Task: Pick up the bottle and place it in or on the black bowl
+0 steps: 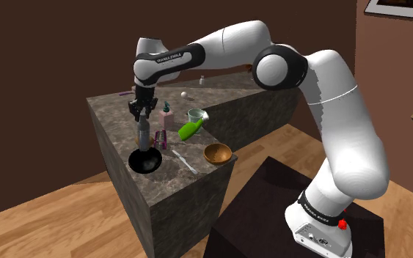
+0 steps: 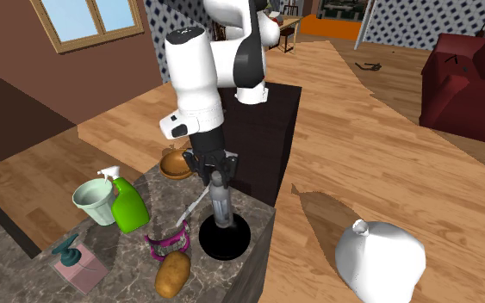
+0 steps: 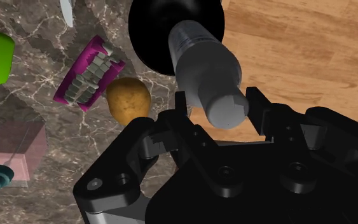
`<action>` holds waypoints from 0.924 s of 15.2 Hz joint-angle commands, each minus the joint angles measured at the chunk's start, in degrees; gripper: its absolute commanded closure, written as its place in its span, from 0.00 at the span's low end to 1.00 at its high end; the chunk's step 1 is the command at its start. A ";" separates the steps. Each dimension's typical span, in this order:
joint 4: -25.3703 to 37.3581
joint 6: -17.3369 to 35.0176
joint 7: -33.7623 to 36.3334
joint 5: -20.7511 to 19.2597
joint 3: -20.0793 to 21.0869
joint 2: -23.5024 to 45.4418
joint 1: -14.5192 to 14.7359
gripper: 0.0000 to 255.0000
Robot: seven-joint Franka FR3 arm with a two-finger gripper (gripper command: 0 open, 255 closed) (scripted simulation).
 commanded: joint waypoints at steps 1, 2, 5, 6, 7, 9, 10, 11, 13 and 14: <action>-0.27 1.11 -0.11 -0.03 -0.04 0.78 0.01 1.00; -0.44 1.64 -0.16 -0.05 -0.06 1.15 0.02 1.00; -0.99 3.25 -0.28 -0.09 -0.12 2.21 0.05 1.00; -1.08 3.74 -0.32 -0.11 -0.14 2.62 0.06 1.00; -1.24 4.27 -0.37 -0.13 -0.16 2.99 0.07 1.00; -1.42 5.26 -0.45 -0.16 -0.20 3.80 0.10 1.00; -1.49 5.74 -0.49 -0.18 -0.22 4.22 0.12 1.00; -1.54 6.22 -0.53 -0.20 -0.25 4.66 0.14 1.00; -1.53 6.42 -0.55 -0.21 -0.26 4.87 0.15 1.00; -1.52 6.42 -0.55 -0.21 -0.26 4.87 0.15 1.00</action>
